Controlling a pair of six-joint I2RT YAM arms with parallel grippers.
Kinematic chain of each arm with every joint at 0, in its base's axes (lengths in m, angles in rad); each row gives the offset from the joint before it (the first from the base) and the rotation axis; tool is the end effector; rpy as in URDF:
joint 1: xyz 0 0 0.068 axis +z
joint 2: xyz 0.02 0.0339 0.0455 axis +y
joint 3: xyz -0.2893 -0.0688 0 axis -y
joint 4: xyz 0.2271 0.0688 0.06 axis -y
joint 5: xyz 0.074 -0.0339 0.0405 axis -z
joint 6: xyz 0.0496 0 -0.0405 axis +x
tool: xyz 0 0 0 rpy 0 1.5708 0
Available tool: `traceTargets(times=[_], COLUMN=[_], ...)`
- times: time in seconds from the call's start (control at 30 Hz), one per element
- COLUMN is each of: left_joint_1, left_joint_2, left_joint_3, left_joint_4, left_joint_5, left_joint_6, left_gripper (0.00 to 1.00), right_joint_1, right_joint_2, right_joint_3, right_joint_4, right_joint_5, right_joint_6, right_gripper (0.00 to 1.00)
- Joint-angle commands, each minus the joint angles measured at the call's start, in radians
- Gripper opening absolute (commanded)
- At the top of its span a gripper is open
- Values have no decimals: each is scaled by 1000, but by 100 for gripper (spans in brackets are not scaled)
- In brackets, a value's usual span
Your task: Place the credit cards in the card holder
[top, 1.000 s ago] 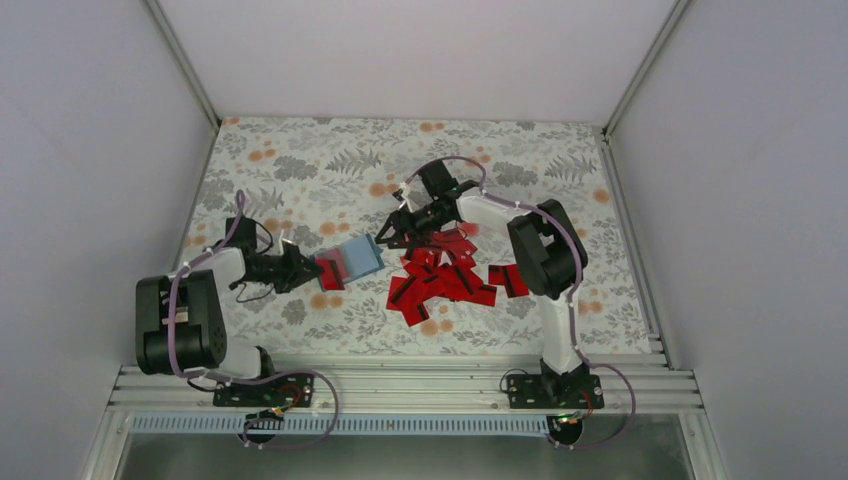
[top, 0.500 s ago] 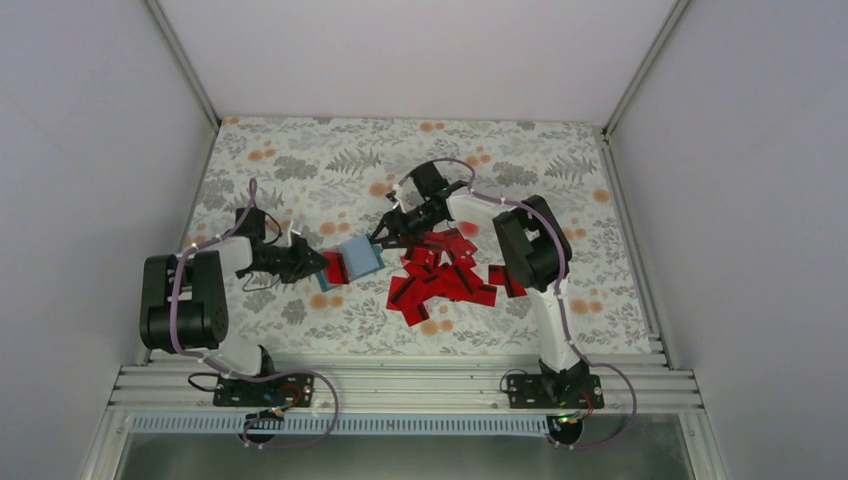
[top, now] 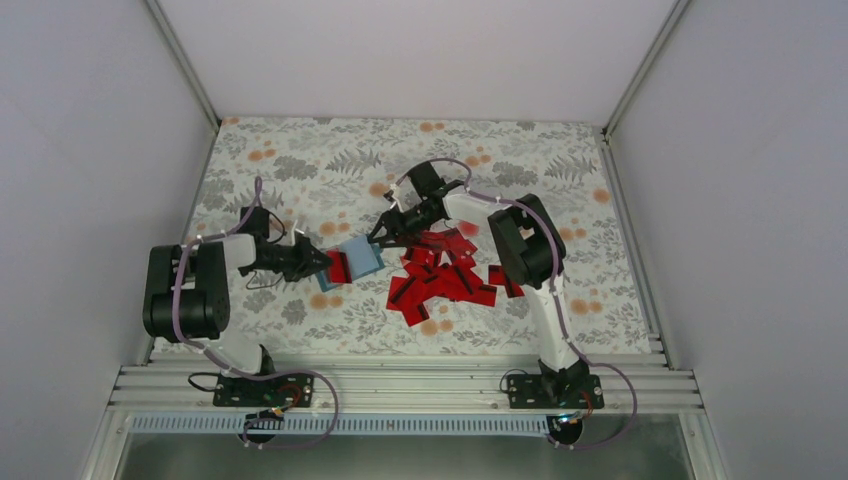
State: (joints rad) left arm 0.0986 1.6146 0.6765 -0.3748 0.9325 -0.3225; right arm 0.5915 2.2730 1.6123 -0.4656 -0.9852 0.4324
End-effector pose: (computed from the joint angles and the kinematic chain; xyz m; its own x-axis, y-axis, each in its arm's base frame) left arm 0.2445 -0.0158 0.1547 -0.9586 -0.2846 0.0042 -0.1673 0.5513 -0.8174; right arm 0.3643 0.2945 0.1508 -0.9343 -0.3486 -0.0751 -0.2359 0.4461 0.8633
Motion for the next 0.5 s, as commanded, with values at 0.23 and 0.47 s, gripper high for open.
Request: traceTargets(times=[0.23, 0.47], left_joint_1=[-18, -19], left_joint_2=[37, 56], left_joint_3=[28, 47], left_joint_4=[50, 54], left_joint_5=[28, 31], left_joint_6=[11, 19], left_gripper=[2, 2], right_joint_1=[8, 8], right_joint_2=[35, 49], right_joint_3=[11, 14], right_joint_4=[-19, -19], right_joint_5=[-19, -26], right_joint_6=[-26, -28], right_gripper=[53, 53])
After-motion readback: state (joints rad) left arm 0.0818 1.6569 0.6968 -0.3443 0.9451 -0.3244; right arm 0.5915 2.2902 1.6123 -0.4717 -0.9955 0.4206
